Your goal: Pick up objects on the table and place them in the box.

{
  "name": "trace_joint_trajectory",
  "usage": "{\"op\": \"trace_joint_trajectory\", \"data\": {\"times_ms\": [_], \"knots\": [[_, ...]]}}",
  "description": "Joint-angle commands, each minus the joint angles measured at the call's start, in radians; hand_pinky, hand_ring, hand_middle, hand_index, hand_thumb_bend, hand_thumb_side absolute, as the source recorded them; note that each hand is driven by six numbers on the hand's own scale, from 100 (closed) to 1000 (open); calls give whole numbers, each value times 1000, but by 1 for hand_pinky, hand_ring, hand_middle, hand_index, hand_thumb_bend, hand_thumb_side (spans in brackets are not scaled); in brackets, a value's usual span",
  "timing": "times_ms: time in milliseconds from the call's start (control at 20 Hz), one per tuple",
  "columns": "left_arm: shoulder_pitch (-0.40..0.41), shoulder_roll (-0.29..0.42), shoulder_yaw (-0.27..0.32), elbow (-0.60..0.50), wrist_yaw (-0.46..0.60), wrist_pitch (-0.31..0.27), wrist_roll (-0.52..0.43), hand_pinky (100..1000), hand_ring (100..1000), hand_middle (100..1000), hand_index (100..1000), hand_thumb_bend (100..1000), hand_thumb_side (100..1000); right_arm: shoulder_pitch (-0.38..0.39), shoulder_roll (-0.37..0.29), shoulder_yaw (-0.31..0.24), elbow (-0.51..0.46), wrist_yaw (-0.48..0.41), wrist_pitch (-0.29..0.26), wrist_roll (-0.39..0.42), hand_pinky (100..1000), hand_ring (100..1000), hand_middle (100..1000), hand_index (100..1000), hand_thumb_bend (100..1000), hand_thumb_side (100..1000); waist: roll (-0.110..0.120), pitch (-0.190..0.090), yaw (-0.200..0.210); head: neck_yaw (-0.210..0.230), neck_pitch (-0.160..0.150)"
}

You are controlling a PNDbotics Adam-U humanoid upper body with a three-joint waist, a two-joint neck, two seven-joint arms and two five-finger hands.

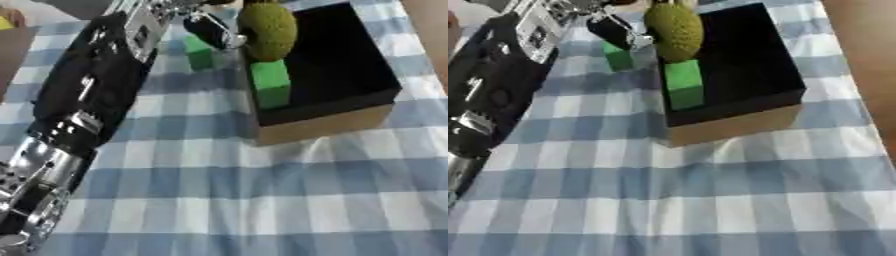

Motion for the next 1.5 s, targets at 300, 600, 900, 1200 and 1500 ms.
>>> {"op": "trace_joint_trajectory", "data": {"times_ms": [300, 600, 900, 1200, 1500], "knots": [[-12, -4, 8, 10, -79, -14, 79, 839, 814, 791, 919, 288, 434, -10, -10, -1, -10, -15, 3, 17, 934, 1000, 469, 910, 100, 470, -4, -15, -2, 2, -10], [-10, 15, 10, -6, -76, -9, 160, 872, 861, 839, 950, 355, 510, -1, -10, 0, -10, -13, 6, 22, 935, 1000, 465, 911, 100, 470, -4, -20, 4, -2, -2], [-12, 58, 26, -26, 4, 22, 164, 857, 842, 814, 931, 250, 455, 11, -16, -2, -10, -10, 5, 20, 934, 1000, 466, 910, 100, 470, -4, -31, 15, -7, 7], [1, 134, 31, -37, 39, 74, 149, 853, 838, 804, 911, 281, 429, 24, -24, -6, -10, -4, -3, 12, 933, 1000, 465, 909, 100, 470, -6, -37, 26, -17, 13], [15, 181, 53, 20, -22, 147, 158, 862, 850, 812, 910, 302, 447, 29, -25, -7, -10, 4, -5, 7, 933, 1000, 463, 909, 100, 470, -7, -34, 32, -21, 12]]}}
